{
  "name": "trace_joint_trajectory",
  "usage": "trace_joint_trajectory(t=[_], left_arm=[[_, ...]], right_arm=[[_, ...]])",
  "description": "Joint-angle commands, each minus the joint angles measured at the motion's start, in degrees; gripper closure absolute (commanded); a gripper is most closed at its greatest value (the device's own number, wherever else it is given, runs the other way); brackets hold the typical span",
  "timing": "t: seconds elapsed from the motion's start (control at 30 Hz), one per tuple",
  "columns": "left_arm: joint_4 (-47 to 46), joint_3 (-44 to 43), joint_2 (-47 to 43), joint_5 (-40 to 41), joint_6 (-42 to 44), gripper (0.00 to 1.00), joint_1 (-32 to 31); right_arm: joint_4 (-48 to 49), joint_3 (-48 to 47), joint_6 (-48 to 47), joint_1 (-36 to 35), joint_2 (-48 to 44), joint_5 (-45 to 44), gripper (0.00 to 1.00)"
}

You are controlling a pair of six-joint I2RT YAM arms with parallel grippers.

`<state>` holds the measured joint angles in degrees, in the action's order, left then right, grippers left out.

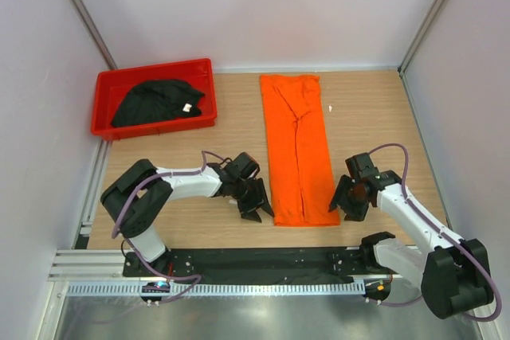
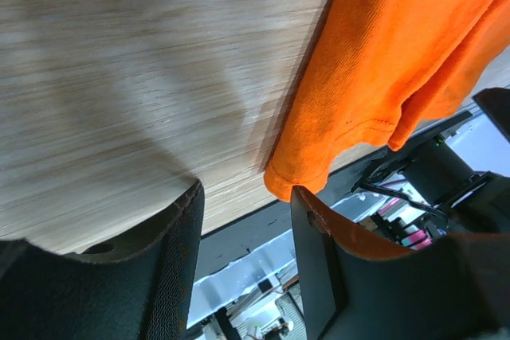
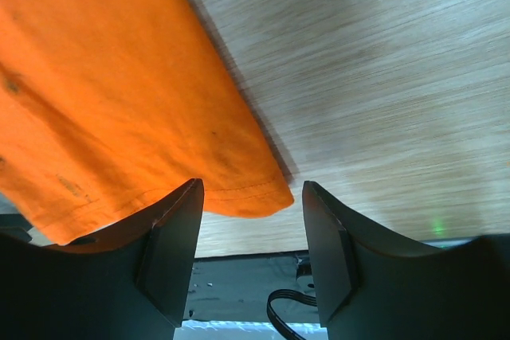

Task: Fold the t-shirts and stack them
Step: Fold the tshirt

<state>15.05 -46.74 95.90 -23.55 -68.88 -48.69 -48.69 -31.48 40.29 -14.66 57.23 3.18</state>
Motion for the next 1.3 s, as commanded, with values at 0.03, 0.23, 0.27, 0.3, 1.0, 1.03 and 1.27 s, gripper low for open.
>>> trace_joint_trajectory(t=[0.03, 0.23, 0.27, 0.3, 1.0, 1.03, 1.27], left_arm=[[-2.7, -2.4, 2.2, 1.3, -1.2, 0.50, -0.6], [-4.9, -2.6, 4.5, 0.4, -4.1, 0.50, -2.5], [-5.5, -2.1, 4.8, 0.4, -5.1, 0.50, -2.6], [-6.1, -1.2, 5.0, 0.3, -5.7, 0.50, -2.8], [-6.4, 1.1, 7.5, 2.1, -7.2, 0.66, -3.4], [-6.5, 1.2, 7.6, 2.2, -7.1, 0.68, -3.4], [-7.5, 1.3, 8.0, 1.3, -5.5, 0.94, -3.3]], right_arm=[[3.0, 1.6, 2.2, -0.1, 0.9, 0.0, 0.41], [4.6, 2.6, 2.7, -0.2, 1.4, 0.0, 0.41], [4.9, 2.9, 2.7, -0.1, 1.7, 0.0, 0.41], [5.4, 3.0, 2.9, -0.1, 1.7, 0.1, 0.41], [9.0, 6.4, 3.7, -0.1, 0.4, 0.6, 0.48], [9.3, 6.8, 3.7, -0.2, 0.6, 1.0, 0.50], [9.1, 8.3, 4.3, -0.2, -1.3, 2.4, 0.73]])
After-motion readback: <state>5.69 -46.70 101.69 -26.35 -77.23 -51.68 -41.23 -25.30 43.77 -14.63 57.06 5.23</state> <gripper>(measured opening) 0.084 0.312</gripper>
